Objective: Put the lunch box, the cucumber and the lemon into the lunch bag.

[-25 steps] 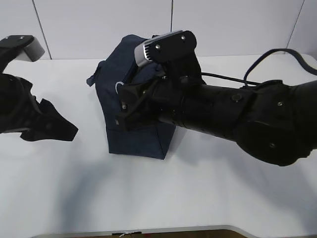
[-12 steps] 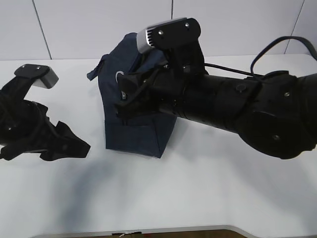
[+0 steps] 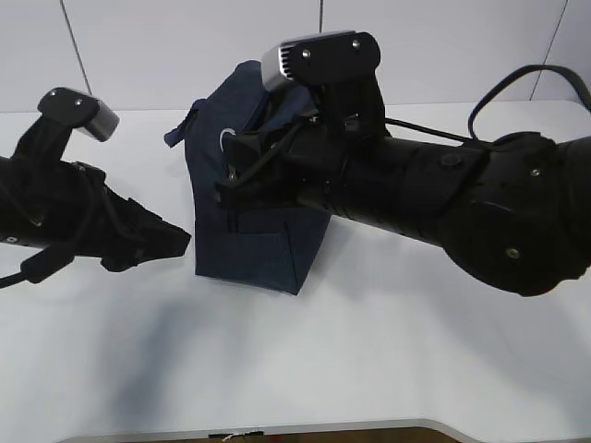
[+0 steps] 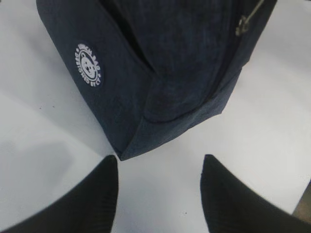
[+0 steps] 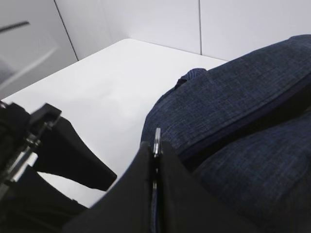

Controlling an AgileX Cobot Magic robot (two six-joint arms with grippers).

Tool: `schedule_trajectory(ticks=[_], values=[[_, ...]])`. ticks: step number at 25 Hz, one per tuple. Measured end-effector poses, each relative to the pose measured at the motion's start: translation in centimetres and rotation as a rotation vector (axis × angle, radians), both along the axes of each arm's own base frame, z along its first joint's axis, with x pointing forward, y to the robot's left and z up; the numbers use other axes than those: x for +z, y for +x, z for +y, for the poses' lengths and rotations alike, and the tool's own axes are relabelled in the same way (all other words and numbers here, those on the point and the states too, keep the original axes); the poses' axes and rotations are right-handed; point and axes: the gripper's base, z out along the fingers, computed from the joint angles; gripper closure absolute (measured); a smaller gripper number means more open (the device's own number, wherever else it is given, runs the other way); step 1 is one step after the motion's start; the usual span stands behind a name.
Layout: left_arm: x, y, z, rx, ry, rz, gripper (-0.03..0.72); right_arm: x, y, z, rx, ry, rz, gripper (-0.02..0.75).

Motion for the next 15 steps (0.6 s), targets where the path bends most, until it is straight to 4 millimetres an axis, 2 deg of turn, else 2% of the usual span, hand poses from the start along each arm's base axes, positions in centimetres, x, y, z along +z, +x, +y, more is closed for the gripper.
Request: schedule_trajectory(ticks=[4,9,15], values=[[-1.2,0.6,-0.4,-0.018,-0.009,0.001,0.298,0.0,0.0,0.0,-0.009,0.009,0.007,0.732],[-1.7,1.1,-0.8,-0.025,-0.047,-0.025,0.233,0.0,0.1,-0.1,-0.022,0.022,0.018,0.732],[-2.8,1.9,-1.1,-0.027,-0.061,-0.051,0.222,0.0,0.2,-0.2,-0.039,0.038,0.032,0.732]])
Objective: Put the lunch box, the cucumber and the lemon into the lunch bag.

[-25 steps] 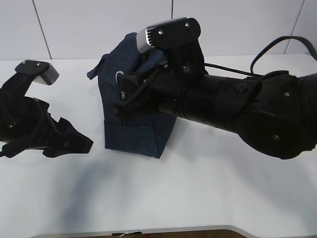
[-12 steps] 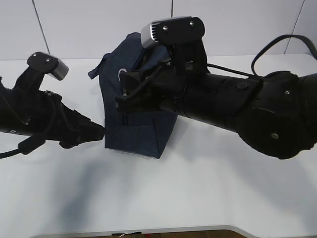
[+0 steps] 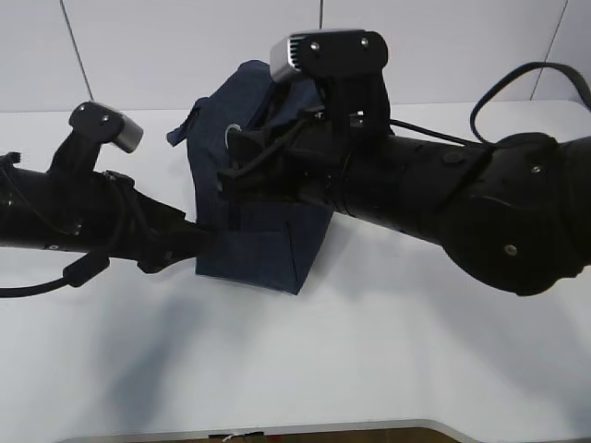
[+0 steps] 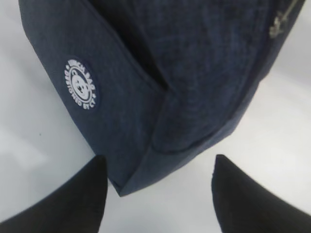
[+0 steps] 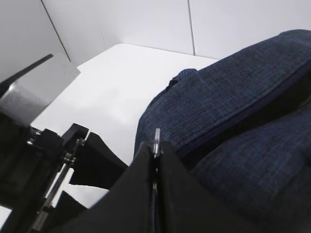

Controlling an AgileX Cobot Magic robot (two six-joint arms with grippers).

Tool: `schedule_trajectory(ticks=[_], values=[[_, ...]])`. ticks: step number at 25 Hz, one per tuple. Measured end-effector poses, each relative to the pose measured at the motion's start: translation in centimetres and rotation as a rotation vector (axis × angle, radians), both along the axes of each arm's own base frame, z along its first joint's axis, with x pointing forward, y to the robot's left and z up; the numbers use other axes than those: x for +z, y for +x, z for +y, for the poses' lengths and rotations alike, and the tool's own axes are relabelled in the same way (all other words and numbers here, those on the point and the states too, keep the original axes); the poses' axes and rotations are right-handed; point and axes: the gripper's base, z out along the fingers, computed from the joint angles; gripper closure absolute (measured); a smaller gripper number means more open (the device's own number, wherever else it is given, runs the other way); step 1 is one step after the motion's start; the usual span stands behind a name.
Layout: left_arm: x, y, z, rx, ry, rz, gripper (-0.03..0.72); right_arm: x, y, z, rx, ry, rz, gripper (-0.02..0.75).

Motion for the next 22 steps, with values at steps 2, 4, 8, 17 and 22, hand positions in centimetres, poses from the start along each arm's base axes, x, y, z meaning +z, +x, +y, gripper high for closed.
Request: schedule_trajectory(ticks=[2,4,8,17,22], values=[[-0.3,0.2,-0.2,-0.014,-0.009,-0.016,0.222,0.0,0.0,0.0,-0.002,0.003,0.001,0.732],[-0.9,0.3,-0.4,-0.038,-0.01,-0.022,0.221,0.0,0.0,0.0,-0.004,0.005,0.002,0.732],[-2.0,0.4,-0.6,-0.085,-0.003,-0.02,0.225,0.0,0.0,0.0,-0.008,0.009,0.006,0.732],[-2.8,0.5,-0.8,-0.101,-0.006,-0.002,0.26,0.0,0.1,0.0,-0.012,0.013,0.008,0.732],[-2.1,1.4,-1.2,-0.106,-0.019,-0.035,0.262,0.0,0.1,-0.1,-0.013,0.014,0.009,0.732]])
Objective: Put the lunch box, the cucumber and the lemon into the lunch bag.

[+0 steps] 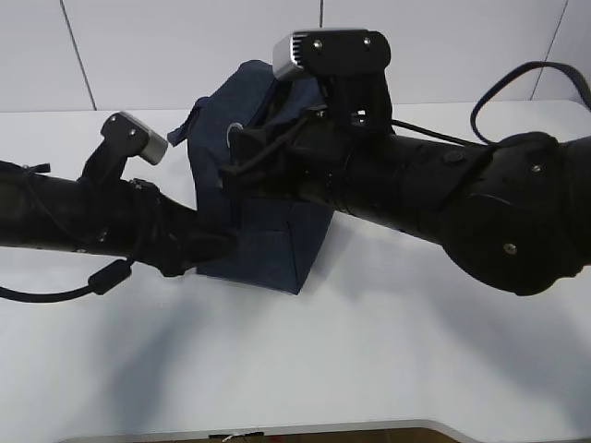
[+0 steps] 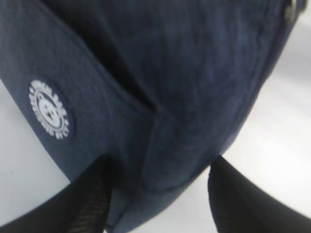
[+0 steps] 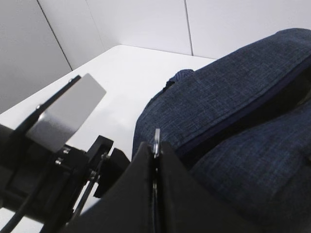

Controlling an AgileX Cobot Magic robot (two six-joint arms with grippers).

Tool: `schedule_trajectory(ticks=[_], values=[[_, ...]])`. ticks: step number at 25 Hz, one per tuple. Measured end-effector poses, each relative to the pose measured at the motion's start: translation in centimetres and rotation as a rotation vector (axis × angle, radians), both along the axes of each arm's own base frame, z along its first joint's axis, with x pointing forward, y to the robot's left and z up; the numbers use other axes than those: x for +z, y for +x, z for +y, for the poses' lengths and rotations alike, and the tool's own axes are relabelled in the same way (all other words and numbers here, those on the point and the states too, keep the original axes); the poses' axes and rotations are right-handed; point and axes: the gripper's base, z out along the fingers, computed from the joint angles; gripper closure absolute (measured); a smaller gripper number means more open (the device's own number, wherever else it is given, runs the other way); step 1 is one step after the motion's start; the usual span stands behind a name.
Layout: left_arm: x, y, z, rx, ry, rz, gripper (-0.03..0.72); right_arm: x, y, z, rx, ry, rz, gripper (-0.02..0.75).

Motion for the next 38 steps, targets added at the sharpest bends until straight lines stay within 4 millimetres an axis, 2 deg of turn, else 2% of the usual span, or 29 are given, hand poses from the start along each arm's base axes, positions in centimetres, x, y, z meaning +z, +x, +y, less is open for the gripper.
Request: schedule_trajectory(ticks=[2,4,9,11,28,38], values=[[0.3,0.3,-0.1,0.0,-0.004,-0.012,0.266,0.0,0.0,0.0,0.0,0.0,0.0,0.732],[0.3,0.6,-0.2,0.0,-0.006,-0.016,0.306,0.0,0.0,0.0,0.0,0.001,-0.001,0.732],[0.1,0.9,-0.3,0.004,-0.01,-0.008,0.604,0.0,0.0,0.0,-0.004,0.005,0.002,0.732],[0.1,0.9,-0.3,0.007,-0.012,-0.004,0.647,0.0,0.0,0.0,-0.005,0.006,0.003,0.732],[0.5,0.9,-0.2,0.017,-0.01,-0.013,0.664,0.2,0.1,-0.1,-0.023,0.036,0.006,0.732],[0.6,0.7,-0.2,-0.015,0.023,-0.03,0.666,1.8,0.7,0.4,-0.024,0.076,-0.036,0.732]])
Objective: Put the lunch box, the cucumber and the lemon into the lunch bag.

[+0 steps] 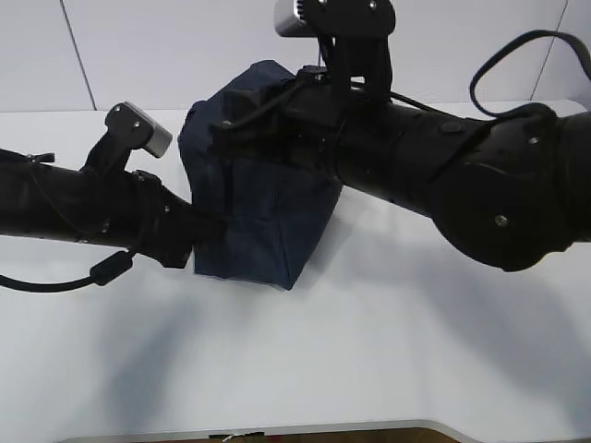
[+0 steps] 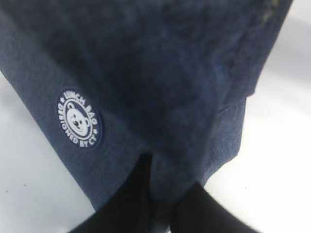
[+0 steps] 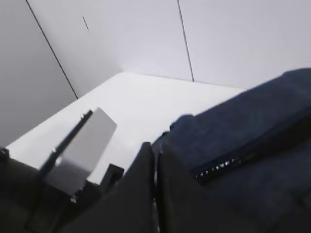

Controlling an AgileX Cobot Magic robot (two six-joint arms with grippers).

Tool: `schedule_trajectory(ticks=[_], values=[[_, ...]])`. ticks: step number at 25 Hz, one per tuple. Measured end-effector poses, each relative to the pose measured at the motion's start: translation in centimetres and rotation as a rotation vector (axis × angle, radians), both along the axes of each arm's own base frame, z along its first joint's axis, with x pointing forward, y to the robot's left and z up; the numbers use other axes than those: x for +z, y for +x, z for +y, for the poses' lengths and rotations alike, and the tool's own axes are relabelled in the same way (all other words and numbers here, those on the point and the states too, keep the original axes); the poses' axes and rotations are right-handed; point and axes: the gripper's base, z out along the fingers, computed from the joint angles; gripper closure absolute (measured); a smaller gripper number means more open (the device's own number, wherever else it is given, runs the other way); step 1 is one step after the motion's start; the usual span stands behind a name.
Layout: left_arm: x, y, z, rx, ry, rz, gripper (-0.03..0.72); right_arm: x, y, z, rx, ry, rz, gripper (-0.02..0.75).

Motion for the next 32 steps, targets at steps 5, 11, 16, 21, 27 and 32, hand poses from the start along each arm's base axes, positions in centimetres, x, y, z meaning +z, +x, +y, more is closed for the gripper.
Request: schedule_trajectory(ticks=[5,11,16,21,27,32], values=[[-0.1,0.0,0.1,0.005,0.013,-0.001,0.668,0.2,0.0,0.0,-0.002,-0.01,0.01,0.732],[-0.1,0.1,0.2,0.014,0.023,-0.002,0.669,0.0,0.0,0.0,0.002,-0.044,0.007,0.732],[-0.2,0.1,0.2,0.018,0.027,-0.003,0.669,-1.2,-0.2,-0.3,0.001,-0.148,0.102,0.732],[-0.2,0.1,0.2,0.02,0.027,-0.003,0.67,-2.2,-0.5,-0.6,0.017,-0.26,0.161,0.727],[-0.2,0.2,0.2,0.022,0.027,-0.002,0.67,-2.9,-0.7,-0.8,0.028,-0.335,0.195,0.636],[-0.2,0.2,0.2,0.022,0.027,-0.002,0.67,-3.2,-0.7,-0.8,0.03,-0.346,0.2,0.51]])
